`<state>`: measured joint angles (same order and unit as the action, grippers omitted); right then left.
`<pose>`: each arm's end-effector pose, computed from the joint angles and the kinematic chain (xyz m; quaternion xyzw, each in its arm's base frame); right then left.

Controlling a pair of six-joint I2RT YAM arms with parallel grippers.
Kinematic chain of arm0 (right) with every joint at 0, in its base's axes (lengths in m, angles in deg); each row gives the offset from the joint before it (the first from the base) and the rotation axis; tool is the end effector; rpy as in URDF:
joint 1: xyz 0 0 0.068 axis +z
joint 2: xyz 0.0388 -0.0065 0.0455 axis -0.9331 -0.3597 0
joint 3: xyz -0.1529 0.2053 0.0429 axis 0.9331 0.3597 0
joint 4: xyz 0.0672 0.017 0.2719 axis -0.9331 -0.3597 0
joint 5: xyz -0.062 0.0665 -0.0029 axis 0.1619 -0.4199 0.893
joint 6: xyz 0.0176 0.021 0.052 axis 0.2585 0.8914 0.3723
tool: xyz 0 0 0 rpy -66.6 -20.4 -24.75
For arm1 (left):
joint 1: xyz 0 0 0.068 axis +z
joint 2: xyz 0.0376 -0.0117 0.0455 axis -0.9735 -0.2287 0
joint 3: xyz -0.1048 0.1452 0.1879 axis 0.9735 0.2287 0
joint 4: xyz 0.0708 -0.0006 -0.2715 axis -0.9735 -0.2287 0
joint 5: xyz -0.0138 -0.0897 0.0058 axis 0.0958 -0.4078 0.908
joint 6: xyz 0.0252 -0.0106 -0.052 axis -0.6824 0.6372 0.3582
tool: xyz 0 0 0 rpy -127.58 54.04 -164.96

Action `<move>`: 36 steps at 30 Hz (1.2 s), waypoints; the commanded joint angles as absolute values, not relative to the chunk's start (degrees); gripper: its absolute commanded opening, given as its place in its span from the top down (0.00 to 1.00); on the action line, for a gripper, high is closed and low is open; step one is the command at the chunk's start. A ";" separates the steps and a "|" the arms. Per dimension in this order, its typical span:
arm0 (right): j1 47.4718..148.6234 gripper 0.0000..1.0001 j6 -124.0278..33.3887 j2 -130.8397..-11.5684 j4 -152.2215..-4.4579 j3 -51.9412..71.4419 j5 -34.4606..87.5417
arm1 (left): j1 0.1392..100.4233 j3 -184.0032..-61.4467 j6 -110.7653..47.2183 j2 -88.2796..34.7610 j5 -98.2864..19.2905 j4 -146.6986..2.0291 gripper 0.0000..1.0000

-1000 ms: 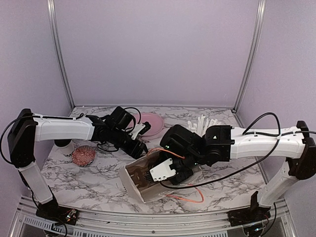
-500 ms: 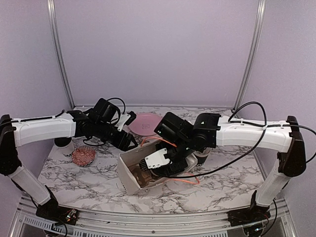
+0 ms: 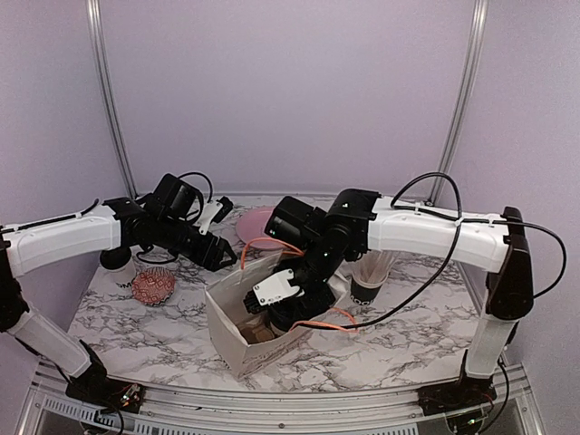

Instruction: Pack the takeout coffee

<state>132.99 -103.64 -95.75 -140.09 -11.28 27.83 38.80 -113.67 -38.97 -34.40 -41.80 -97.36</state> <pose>0.1690 0.3584 0.2622 -0.8384 0.5175 0.0721 0.1552 0.2668 -0.2182 0.2491 0.2990 0.8631 -0.2226 0.3408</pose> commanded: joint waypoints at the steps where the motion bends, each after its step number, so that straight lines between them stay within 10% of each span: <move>1: 132.18 0.69 -102.98 -99.45 -153.74 -14.64 18.48 | 39.58 -113.69 -40.27 -32.73 -41.05 -100.39 0.30; 28: 130.53 0.70 -94.82 -102.61 -136.20 -6.23 23.25 | 40.31 -129.65 -42.83 -22.42 -49.63 -110.27 0.28; 36: 130.70 0.49 -95.83 -99.94 -140.61 -11.00 15.53 | 39.39 -127.59 -42.65 -15.44 -61.12 -110.24 0.24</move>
